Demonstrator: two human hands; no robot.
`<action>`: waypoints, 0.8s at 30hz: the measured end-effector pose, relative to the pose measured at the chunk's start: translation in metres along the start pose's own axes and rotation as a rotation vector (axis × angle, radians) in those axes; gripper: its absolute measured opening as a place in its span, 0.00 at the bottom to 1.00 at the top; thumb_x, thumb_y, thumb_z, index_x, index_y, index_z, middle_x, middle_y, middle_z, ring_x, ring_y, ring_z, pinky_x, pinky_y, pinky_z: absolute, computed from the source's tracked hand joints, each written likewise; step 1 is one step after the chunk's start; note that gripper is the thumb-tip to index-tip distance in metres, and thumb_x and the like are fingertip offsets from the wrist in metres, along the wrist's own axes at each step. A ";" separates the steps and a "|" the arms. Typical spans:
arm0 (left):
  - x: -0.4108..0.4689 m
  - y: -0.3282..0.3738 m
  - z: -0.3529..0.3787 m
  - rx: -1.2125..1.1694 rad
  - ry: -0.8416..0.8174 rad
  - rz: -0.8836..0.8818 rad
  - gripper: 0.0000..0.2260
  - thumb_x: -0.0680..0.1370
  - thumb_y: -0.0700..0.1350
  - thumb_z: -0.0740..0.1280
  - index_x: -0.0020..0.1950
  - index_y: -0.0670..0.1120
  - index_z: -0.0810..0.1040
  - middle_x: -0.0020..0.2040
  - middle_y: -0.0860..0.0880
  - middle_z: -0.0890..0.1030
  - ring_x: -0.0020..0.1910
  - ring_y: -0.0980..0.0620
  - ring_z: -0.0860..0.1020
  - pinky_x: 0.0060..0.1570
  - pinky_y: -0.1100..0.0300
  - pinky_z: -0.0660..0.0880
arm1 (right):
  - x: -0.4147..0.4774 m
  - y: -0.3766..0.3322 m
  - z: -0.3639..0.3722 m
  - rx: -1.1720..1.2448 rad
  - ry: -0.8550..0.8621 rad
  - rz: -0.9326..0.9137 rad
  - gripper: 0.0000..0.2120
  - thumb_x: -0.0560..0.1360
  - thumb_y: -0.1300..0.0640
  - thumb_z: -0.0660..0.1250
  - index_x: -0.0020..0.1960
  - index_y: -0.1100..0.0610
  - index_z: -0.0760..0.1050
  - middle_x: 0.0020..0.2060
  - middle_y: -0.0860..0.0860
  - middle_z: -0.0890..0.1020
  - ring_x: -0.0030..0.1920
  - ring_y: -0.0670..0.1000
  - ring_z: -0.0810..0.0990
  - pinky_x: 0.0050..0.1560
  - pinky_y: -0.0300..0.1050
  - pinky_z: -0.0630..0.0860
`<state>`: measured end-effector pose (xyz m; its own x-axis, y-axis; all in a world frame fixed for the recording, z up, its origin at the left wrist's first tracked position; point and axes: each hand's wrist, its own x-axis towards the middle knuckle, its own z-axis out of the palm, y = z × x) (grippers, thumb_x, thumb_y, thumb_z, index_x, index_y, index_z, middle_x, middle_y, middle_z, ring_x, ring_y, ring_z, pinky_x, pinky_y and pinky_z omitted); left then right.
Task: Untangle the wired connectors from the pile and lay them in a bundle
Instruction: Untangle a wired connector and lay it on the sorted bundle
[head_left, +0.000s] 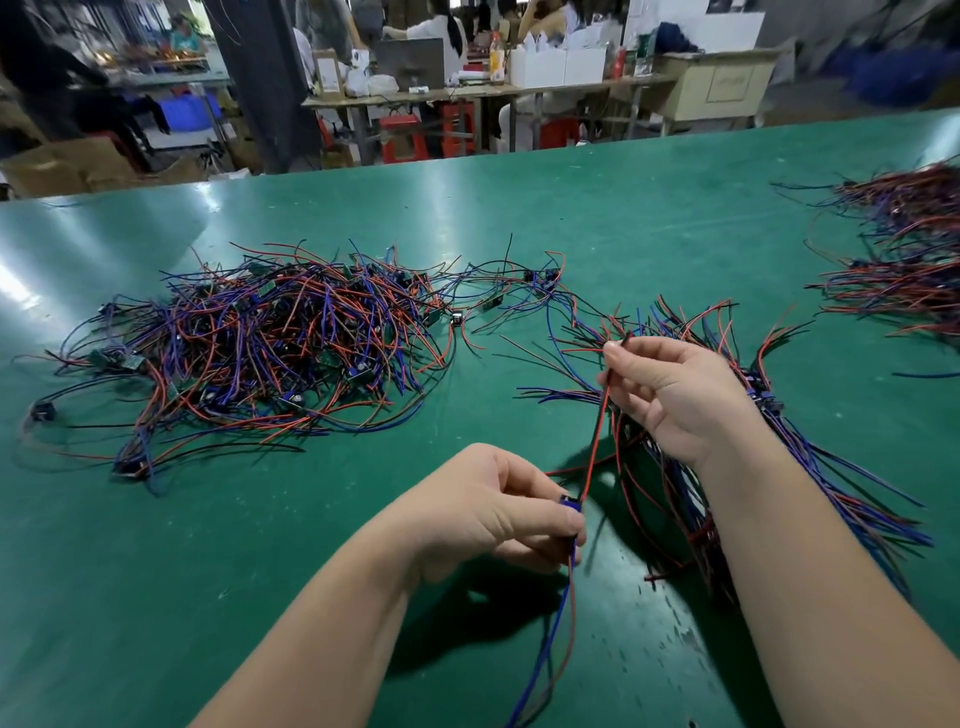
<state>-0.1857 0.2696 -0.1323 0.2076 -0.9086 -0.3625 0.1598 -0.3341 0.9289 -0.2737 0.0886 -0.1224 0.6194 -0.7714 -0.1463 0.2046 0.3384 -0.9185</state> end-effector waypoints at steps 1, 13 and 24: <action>0.000 -0.001 0.000 0.012 -0.002 -0.014 0.06 0.71 0.34 0.73 0.35 0.43 0.83 0.38 0.40 0.83 0.34 0.49 0.82 0.36 0.60 0.79 | 0.001 0.000 -0.002 -0.011 0.025 -0.010 0.07 0.70 0.66 0.71 0.38 0.58 0.74 0.27 0.50 0.80 0.27 0.47 0.81 0.27 0.35 0.76; 0.003 -0.007 -0.007 0.126 0.042 -0.065 0.04 0.71 0.35 0.73 0.39 0.41 0.81 0.36 0.41 0.83 0.34 0.49 0.82 0.35 0.62 0.79 | 0.004 0.004 -0.003 -0.044 0.116 0.015 0.13 0.75 0.64 0.68 0.35 0.58 0.67 0.19 0.50 0.75 0.27 0.51 0.82 0.20 0.33 0.71; 0.016 -0.004 -0.018 -0.273 0.377 0.101 0.04 0.73 0.41 0.71 0.44 0.40 0.81 0.39 0.44 0.84 0.34 0.54 0.82 0.32 0.65 0.78 | -0.012 0.014 0.011 -0.595 -0.332 -0.156 0.12 0.70 0.56 0.74 0.52 0.49 0.76 0.49 0.54 0.79 0.37 0.49 0.79 0.41 0.45 0.77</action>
<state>-0.1654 0.2616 -0.1434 0.5627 -0.7619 -0.3208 0.3584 -0.1248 0.9252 -0.2693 0.1087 -0.1297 0.8348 -0.5494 0.0363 -0.0814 -0.1883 -0.9787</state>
